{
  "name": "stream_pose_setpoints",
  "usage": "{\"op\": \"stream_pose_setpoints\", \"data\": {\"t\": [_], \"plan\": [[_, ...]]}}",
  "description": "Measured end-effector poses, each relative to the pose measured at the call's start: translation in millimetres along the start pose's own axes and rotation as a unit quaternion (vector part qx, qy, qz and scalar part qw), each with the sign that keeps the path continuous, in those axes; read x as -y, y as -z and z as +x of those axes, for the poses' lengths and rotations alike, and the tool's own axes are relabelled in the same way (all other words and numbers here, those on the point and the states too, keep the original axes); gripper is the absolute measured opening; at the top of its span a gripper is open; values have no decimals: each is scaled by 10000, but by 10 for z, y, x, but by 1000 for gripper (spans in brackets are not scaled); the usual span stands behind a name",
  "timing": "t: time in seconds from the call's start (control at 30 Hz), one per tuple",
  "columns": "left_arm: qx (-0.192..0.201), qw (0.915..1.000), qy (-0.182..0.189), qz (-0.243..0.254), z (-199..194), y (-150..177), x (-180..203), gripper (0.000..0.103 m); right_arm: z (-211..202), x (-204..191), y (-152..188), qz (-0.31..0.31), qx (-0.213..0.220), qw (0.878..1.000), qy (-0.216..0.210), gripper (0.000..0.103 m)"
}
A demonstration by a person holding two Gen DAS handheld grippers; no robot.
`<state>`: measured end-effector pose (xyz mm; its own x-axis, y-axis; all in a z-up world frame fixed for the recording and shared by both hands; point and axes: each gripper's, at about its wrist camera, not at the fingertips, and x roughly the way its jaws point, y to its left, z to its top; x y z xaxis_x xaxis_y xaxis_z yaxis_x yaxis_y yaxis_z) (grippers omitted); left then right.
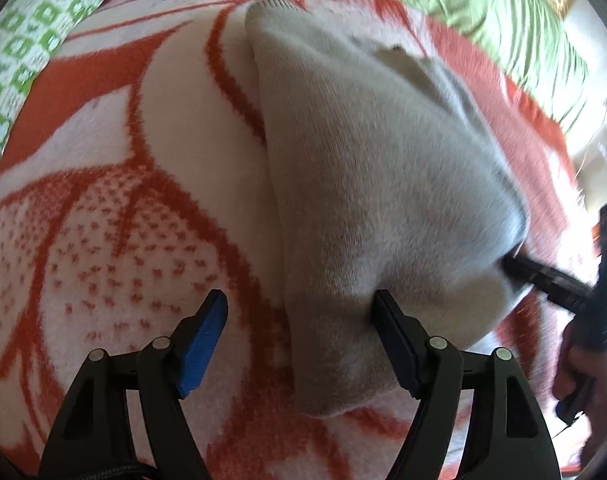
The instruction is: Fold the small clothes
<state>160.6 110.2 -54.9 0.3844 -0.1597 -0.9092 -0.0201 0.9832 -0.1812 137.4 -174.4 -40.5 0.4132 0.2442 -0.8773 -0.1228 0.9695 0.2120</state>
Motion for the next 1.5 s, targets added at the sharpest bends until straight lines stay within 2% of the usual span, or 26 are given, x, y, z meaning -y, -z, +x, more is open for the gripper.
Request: {"op": "stream_pose_setpoints", "data": {"t": [0.13, 0.27, 0.47, 0.77, 0.9, 1.0, 1.1, 1.27, 1.5], "plan": [[124, 9997, -215, 67, -91, 67, 65, 77, -121, -76, 18, -30, 97, 9999, 76, 60], [180, 9994, -284, 101, -264, 196, 77, 76, -359, -117, 94, 10, 365, 9993, -70, 61], [377, 9985, -405, -57, -506, 472, 19, 76, -640, -235, 285, -96, 701, 9973, -216, 76], [631, 9942, -863, 135, -686, 902, 54, 78, -668, -436, 720, -297, 572, 9974, -308, 82], [676, 9923, -970, 354, -693, 1017, 132, 78, -694, -552, 886, -486, 596, 9968, -216, 85], [672, 9923, -921, 487, -711, 1092, 177, 78, -724, -621, 943, -639, 667, 9956, -148, 87], [634, 9916, -915, 665, -716, 1114, 235, 78, -750, -659, 981, -714, 731, 9947, -138, 89], [802, 9895, -940, 744, -855, 1131, 279, 78, -800, -695, 1017, -756, 813, 9937, -142, 91], [1219, 9874, -888, 488, -1198, 915, 231, 81, -1104, -752, 822, -813, 1245, 9887, -173, 91]]}}
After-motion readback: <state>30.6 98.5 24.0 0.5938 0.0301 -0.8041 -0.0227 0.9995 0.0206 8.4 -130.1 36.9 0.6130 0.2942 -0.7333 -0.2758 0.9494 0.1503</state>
